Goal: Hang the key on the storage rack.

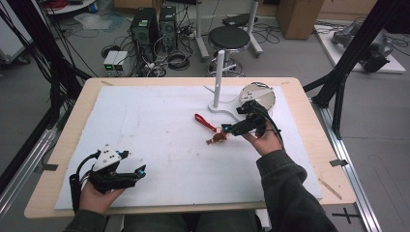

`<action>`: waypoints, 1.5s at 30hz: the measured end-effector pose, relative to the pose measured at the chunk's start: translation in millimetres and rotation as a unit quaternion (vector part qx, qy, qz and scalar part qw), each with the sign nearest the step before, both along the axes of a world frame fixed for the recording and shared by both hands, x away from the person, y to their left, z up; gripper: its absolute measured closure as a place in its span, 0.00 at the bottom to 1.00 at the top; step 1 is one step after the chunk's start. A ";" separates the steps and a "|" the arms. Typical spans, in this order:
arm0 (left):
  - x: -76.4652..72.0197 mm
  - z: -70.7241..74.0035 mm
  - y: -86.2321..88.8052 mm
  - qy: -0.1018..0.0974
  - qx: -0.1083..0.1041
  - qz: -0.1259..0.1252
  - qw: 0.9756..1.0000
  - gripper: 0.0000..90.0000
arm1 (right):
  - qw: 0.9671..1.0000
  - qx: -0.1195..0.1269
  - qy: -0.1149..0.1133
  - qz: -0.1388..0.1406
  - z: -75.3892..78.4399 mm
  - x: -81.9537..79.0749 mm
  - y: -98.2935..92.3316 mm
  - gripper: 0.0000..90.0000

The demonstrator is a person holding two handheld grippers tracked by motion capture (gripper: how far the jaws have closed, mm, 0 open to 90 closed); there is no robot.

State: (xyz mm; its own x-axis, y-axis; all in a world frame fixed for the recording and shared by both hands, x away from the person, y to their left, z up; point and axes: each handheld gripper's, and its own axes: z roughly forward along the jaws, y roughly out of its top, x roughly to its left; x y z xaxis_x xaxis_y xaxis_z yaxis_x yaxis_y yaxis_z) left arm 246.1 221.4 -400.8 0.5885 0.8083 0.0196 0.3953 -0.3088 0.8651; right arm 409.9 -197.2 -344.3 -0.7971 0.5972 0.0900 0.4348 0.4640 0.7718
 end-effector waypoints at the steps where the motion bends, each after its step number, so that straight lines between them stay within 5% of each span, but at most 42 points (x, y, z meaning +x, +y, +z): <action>1: 0.0 -0.1 -0.1 0.001 -0.001 -0.001 1.000 0.24 | 1.000 0.000 0.002 -0.001 0.0 1.0 1.8 0.01; 14: 0.6 -0.2 1.1 0.000 -0.002 0.001 1.000 0.24 | 0.999 -0.031 0.005 -0.018 -9.0 23.8 28.2 0.09; 20: 0.9 0.0 1.3 -0.001 -0.001 -0.001 1.000 0.24 | 0.999 -0.048 0.003 -0.005 -20.1 30.9 39.3 0.21; 33: 1.0 -0.2 1.3 0.000 0.001 -0.004 1.000 0.24 | 0.995 -0.088 0.039 -0.001 -47.1 40.9 58.8 0.45; 45: 0.7 0.1 1.5 -0.001 0.001 -0.004 1.000 0.24 | 0.991 -0.126 0.033 -0.003 -61.5 47.9 67.8 0.59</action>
